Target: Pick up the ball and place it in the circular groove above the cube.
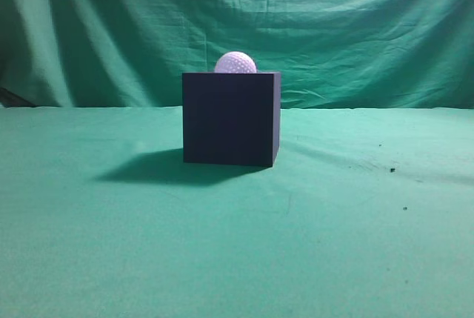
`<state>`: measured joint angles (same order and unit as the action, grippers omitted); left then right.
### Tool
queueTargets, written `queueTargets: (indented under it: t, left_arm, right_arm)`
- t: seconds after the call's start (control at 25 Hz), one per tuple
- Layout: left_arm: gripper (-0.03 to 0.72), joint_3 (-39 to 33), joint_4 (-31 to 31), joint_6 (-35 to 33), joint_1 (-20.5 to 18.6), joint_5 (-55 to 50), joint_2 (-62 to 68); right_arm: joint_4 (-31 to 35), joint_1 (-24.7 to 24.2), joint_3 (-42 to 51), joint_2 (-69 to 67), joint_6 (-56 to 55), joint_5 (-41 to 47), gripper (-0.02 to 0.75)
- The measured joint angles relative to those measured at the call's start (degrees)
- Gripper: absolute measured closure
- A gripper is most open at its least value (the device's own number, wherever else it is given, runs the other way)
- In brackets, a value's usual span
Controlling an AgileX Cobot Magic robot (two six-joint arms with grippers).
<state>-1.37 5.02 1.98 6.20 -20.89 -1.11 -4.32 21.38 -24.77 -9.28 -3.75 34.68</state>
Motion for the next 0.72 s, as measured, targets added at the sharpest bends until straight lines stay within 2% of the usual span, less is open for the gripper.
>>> queueTargets:
  t: [0.12, 0.32, 0.56, 0.72]
  left_arm:
    - [0.688, 0.0, 0.0, 0.0, 0.0, 0.0, 0.0]
    - [0.688, 0.0, 0.0, 0.0, 0.0, 0.0, 0.0]
    - [0.688, 0.0, 0.0, 0.0, 0.0, 0.0, 0.0]
    - [0.688, 0.0, 0.0, 0.0, 0.0, 0.0, 0.0]
  right_arm:
    - [0.3, -5.9, 7.3, 4.4, 0.1, -6.4, 0.689]
    - [0.6, -13.0, 16.9, 9.3, 0.3, -9.1, 0.689]
    - [1.7, -16.4, 25.7, 9.8, 0.3, -12.0, 0.689]
    - [2.7, -16.8, 26.3, 9.8, 0.3, -12.7, 0.689]
